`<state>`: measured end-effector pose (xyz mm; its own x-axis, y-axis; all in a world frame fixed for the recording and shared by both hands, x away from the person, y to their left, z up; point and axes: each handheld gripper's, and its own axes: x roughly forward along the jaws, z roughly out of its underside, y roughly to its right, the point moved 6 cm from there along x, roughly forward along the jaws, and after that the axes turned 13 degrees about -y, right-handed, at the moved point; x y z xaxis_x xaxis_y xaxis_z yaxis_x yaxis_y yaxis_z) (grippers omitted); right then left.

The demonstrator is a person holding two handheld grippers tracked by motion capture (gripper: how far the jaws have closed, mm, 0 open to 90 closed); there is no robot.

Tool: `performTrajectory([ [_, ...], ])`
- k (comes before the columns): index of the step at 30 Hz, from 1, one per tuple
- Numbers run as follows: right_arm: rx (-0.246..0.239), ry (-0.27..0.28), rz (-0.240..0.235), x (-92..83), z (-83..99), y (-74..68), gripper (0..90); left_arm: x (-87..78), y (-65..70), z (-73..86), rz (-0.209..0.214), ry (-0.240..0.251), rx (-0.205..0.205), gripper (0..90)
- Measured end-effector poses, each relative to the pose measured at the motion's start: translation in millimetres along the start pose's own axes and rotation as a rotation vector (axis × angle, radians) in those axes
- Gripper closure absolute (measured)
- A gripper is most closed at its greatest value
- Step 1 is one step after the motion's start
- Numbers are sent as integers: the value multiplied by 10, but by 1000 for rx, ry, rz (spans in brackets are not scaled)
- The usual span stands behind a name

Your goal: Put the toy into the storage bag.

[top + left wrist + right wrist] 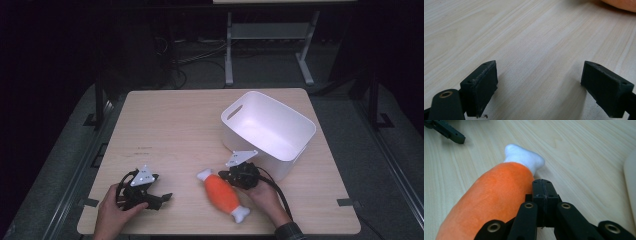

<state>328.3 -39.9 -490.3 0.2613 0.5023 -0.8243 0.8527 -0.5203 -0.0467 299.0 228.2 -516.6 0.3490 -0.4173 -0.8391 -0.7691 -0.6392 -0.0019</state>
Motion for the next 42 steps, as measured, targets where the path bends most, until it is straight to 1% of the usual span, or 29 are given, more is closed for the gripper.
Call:
performTrajectory([
  [6,-18,0,-21,25,-24,-64,893,0,0,0,0,0,0,129],
  [11,-35,-2,-48,37,-45,-135,893,1,2,-2,0,3,-3,129],
  [14,-58,2,-68,49,-65,-191,890,2,2,-2,0,3,-3,129],
  [15,-58,2,-68,49,-65,-191,890,2,2,-2,0,3,-3,128],
  [16,-70,-5,-74,58,-75,-237,882,2,2,-2,1,3,-3,128],
  [17,-76,-1,-75,62,-79,-247,882,2,2,-2,1,3,-3,128],
  [20,-82,0,-73,51,-89,-266,851,1,2,-2,0,3,-3,128],
  [22,-71,-1,-77,20,-88,-261,826,1,2,-2,1,3,-3,129],
  [25,-51,15,-84,-54,-84,-222,789,2,2,-2,0,3,-3,129],
  [28,-30,28,-89,-132,-74,-178,740,2,2,-2,1,3,-3,129],
  [29,-28,33,-92,-154,-69,-164,711,2,2,-2,0,3,-3,129],
  [30,-28,33,-92,-154,-69,-164,711,2,2,-2,0,3,-3,129],
  [31,-14,35,-106,-198,-58,-153,658,2,2,-2,1,3,-4,129],
  [33,-12,34,-112,-233,-45,-154,593,2,2,-2,1,3,-3,129],
  [36,-6,31,-124,-278,-26,-179,449,2,2,-2,0,3,-3,129],
  [38,-9,34,-137,-309,-14,-207,392,1,2,-2,0,3,-3,128],
  [39,-9,34,-137,-309,-14,-207,392,1,2,-2,0,3,-3,129],
  [40,-16,33,-151,-334,-5,-253,312,2,2,-2,0,3,-3,128],
  [41,-20,31,-164,-337,0,-281,277,1,2,-2,1,3,-3,129],
  [42,-20,31,-164,-337,0,-281,277,1,2,-2,1,3,-3,129],
])
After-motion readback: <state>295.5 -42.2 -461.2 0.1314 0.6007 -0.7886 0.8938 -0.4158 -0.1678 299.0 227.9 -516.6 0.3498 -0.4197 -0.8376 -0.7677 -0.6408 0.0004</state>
